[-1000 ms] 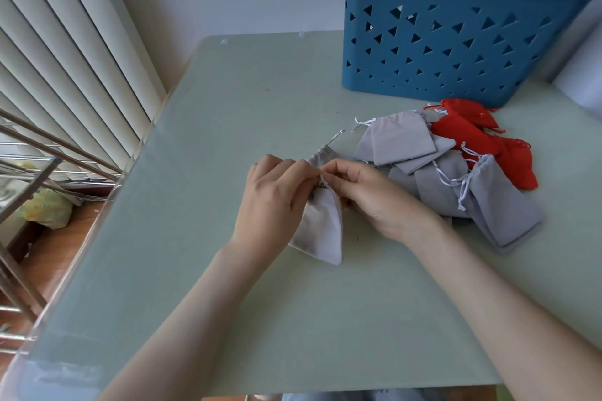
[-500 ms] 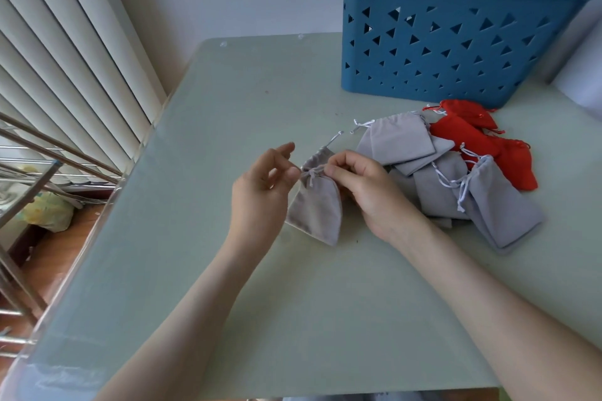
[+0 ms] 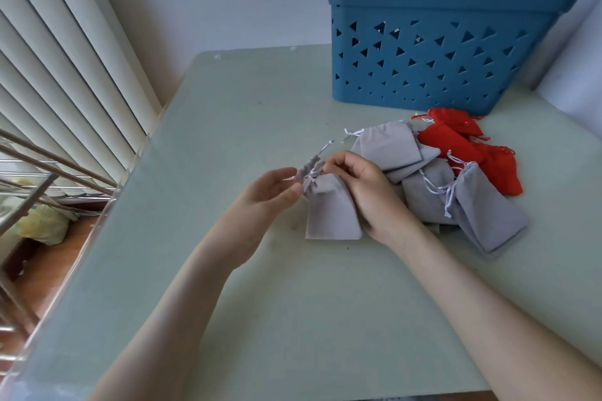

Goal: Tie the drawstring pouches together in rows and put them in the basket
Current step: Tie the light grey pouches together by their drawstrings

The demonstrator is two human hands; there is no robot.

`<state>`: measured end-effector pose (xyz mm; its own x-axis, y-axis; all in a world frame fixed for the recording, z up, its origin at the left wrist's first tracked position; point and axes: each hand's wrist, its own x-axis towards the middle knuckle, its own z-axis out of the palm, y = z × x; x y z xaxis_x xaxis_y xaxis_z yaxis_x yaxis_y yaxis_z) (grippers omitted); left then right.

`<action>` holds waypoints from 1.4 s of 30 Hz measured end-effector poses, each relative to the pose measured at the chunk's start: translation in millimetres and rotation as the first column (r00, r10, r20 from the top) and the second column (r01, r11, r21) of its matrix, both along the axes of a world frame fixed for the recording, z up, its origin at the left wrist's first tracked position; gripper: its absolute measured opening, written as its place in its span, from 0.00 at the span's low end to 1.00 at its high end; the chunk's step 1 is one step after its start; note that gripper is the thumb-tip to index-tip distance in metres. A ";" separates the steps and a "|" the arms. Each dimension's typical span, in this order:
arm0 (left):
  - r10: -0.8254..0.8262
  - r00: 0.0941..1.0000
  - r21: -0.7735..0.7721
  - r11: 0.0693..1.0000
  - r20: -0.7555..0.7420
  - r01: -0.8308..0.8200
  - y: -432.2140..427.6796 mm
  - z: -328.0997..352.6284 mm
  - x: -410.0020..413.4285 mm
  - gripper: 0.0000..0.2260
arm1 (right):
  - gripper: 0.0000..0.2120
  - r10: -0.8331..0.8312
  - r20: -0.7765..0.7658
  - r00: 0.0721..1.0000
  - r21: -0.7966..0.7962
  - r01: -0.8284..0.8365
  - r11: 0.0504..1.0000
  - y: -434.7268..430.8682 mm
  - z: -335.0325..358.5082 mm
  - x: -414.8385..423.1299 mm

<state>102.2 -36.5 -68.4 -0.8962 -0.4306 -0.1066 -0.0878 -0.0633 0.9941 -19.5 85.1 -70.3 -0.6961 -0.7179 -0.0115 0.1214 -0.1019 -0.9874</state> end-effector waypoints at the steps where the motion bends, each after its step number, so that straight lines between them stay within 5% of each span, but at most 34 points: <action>1: -0.015 0.999 -0.031 0.999 0.031 0.016 0.0 0.4 0.6 0.15 | 0.07 0.010 0.000 1.000 0.002 -0.010 1.000 0.6 0.7 1.0; 8: -0.061 0.998 -0.040 0.997 0.027 0.062 1.2 1.0 2.3 0.09 | 0.07 -0.004 -0.033 0.999 0.032 0.005 0.999 -0.5 1.8 -0.3; 14: 0.346 0.936 0.056 0.938 -0.060 -0.343 -9.1 2.8 -2.6 0.03 | 0.02 -0.081 -0.337 0.938 0.236 0.167 0.957 -6.2 -15.0 -3.7; 16: 0.491 0.868 0.051 0.871 -0.074 -0.488 -16.3 2.5 -1.9 0.03 | 0.12 0.008 -0.471 0.882 0.337 0.172 0.926 -4.2 -15.9 -2.2; 20: 0.615 0.789 -0.123 0.783 0.004 -0.609 -26.5 -7.5 -1.8 0.04 | 0.22 0.194 -0.727 0.659 0.450 0.243 0.860 -6.3 -20.4 3.3; 24: 0.635 0.773 -0.401 0.704 -0.016 -0.586 -23.9 -11.1 -2.5 0.13 | 0.08 0.150 -0.826 0.543 0.372 0.325 0.869 -7.1 -26.1 2.0; 29: 0.695 0.682 -0.496 0.521 -0.226 -0.695 -14.4 -10.5 -3.4 0.27 | 0.02 0.070 -0.873 0.482 0.297 0.413 0.861 -5.0 -24.9 4.2; 32: 0.602 0.693 -0.597 0.405 -0.396 -0.693 -8.5 -10.8 -2.9 0.23 | 0.04 -0.116 -0.787 0.606 0.197 0.424 0.884 -2.3 -13.2 6.8; 35: 0.418 0.811 -0.683 0.449 -0.408 -0.576 -6.2 -10.7 -2.4 0.13 | 0.04 -0.210 -0.615 0.760 0.146 0.372 0.917 1.8 1.6 11.8; 38: 0.337 0.862 -0.703 0.501 -0.379 -0.505 -2.7 -9.4 -3.5 0.10 | 0.05 -0.200 -0.272 0.941 0.127 0.241 0.962 2.7 5.9 8.9; 42: 0.341 0.883 -0.681 0.564 -0.324 -0.467 -2.9 -9.0 -2.2 0.12 | 0.06 -0.077 0.130 0.989 0.006 0.077 0.997 0.2 5.8 3.7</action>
<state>100.0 -39.3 -77.4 -0.5847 -0.6283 0.5133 -0.0971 0.6824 0.7245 -15.8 85.3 -64.5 -0.7418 -0.6622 -0.1057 0.2404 -0.1154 -0.9638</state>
